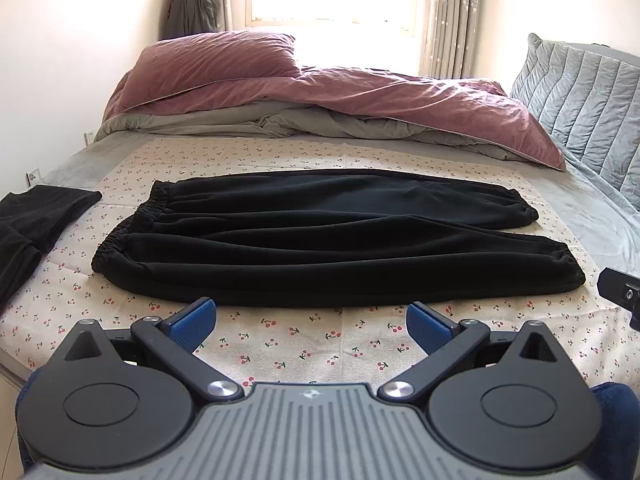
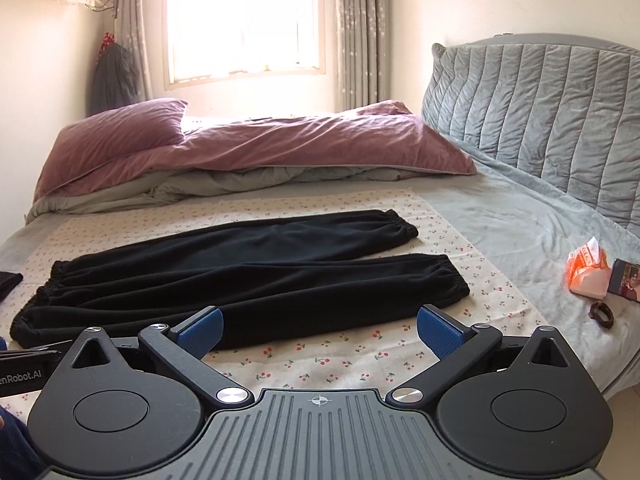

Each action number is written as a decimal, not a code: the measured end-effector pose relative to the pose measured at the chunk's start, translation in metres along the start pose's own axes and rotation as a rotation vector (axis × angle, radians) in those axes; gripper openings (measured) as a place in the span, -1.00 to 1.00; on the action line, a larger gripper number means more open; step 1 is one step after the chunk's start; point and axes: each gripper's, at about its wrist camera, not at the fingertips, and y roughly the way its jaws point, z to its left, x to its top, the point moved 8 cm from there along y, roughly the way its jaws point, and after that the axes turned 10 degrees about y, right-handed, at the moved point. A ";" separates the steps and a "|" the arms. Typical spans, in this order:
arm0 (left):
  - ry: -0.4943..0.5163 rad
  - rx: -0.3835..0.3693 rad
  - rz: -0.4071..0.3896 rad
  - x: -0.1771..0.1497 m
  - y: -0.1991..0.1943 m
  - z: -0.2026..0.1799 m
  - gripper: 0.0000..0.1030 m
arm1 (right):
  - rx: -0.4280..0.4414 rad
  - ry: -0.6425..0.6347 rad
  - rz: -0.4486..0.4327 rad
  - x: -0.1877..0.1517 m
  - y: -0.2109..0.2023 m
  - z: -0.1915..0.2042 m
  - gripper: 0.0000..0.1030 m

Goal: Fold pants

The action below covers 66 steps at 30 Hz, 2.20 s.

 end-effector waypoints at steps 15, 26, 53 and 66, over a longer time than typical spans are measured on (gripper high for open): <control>-0.006 0.002 0.012 -0.001 0.001 0.000 0.98 | -0.002 -0.006 0.014 -0.004 0.004 -0.002 1.00; -0.006 0.011 0.021 -0.004 0.003 0.002 0.98 | -0.012 -0.015 0.019 -0.007 0.005 -0.001 1.00; -0.461 0.153 0.157 0.007 0.085 0.225 0.98 | -0.005 0.168 0.147 0.016 0.150 -0.029 1.00; -0.579 0.233 0.384 -0.034 0.219 0.281 0.80 | -0.298 0.410 0.298 -0.002 0.260 -0.169 0.49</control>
